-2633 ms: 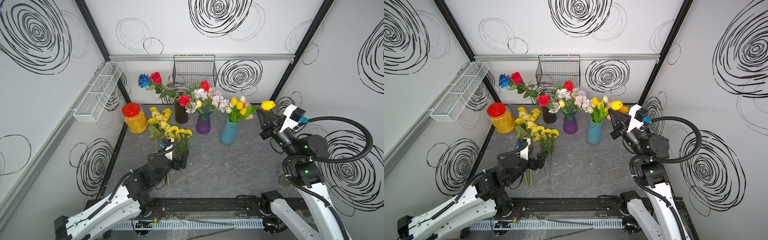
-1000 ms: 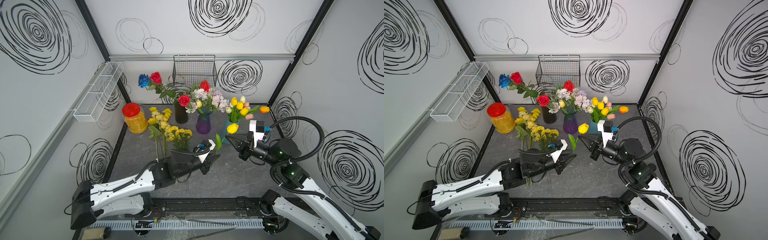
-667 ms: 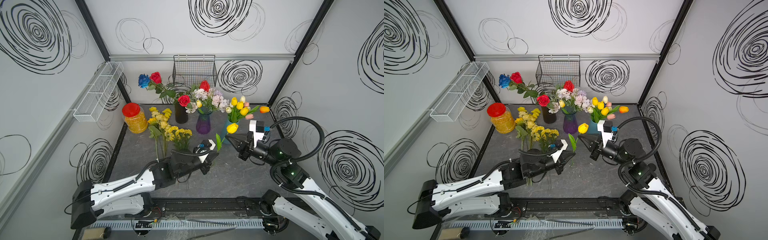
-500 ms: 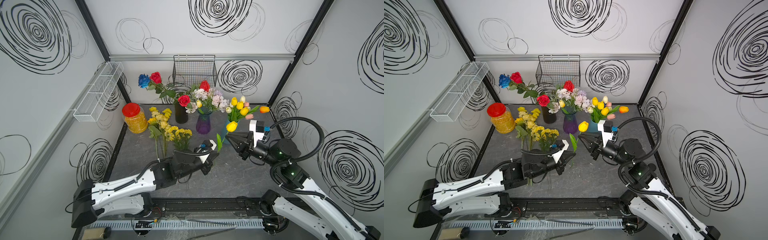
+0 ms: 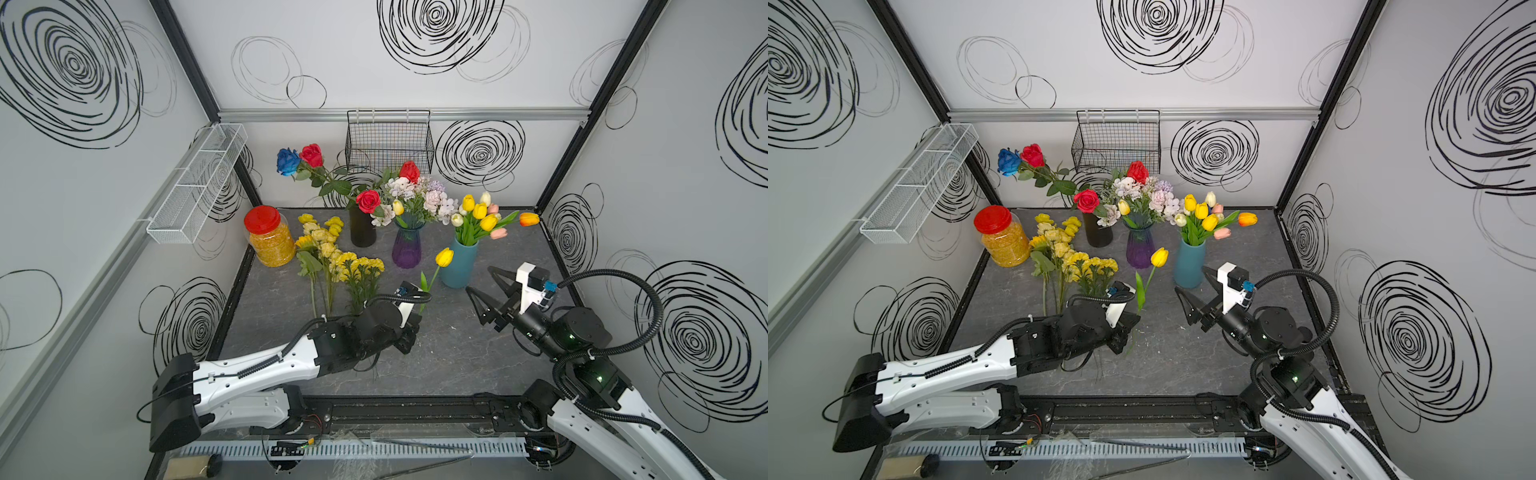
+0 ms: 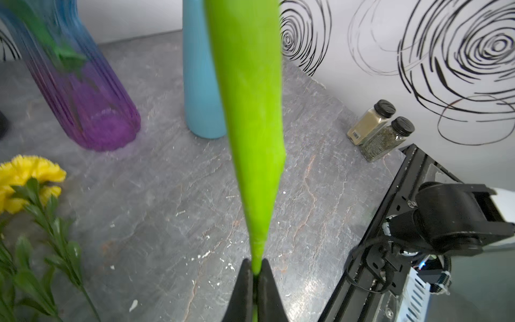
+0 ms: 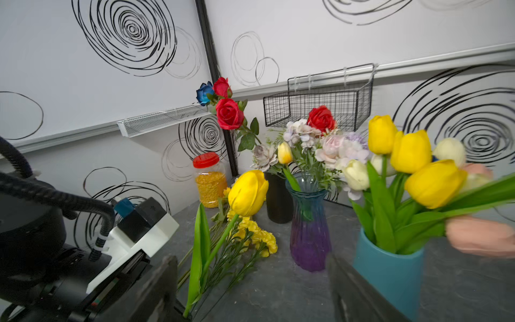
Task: Pick out yellow flowers from the vase
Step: Place the flower at the center of the board.
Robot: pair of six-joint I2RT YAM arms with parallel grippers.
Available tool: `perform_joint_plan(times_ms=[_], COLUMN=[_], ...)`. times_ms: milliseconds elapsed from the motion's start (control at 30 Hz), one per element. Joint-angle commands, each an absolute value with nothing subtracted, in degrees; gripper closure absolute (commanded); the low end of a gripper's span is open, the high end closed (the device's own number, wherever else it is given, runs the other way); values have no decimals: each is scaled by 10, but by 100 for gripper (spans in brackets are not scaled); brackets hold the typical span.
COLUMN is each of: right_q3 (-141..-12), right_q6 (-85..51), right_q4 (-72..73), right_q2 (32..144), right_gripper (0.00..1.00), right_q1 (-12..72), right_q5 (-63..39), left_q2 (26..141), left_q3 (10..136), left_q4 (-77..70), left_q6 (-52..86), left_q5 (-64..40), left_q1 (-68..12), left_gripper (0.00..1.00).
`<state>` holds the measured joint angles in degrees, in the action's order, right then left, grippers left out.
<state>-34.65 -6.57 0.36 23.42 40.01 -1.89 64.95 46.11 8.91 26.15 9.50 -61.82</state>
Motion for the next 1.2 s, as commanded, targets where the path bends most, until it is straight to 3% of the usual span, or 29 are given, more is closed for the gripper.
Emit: perform_joint_plan(times_ms=[0,333,733,900,1033,1167], right_q3=[-332,-399,-385,-393,-394,-408], right_q6=[-42,-94,-112,-130,-152,-168], right_q4=[0,-93,-97,-121,-122,-121], right_q2=[204,288,287,295,299,317], right_gripper=[11,9,9,9,11,18], right_q1=[402,395,351,313,261,221], right_q5=[43,127,105,110,75,39], left_q2=[675,813,904,920,923,918], left_q3=[441,456,418,410,398,386], left_q4=[107,70,-39,-52,-68,-78], left_q6=[361,453,520,520,524,525], left_q5=[30,-33,-91,-102,-107,-110], left_q1=[-581,-539,-493,-481,-475,-473], left_gripper=[100,100,100,89,87,81])
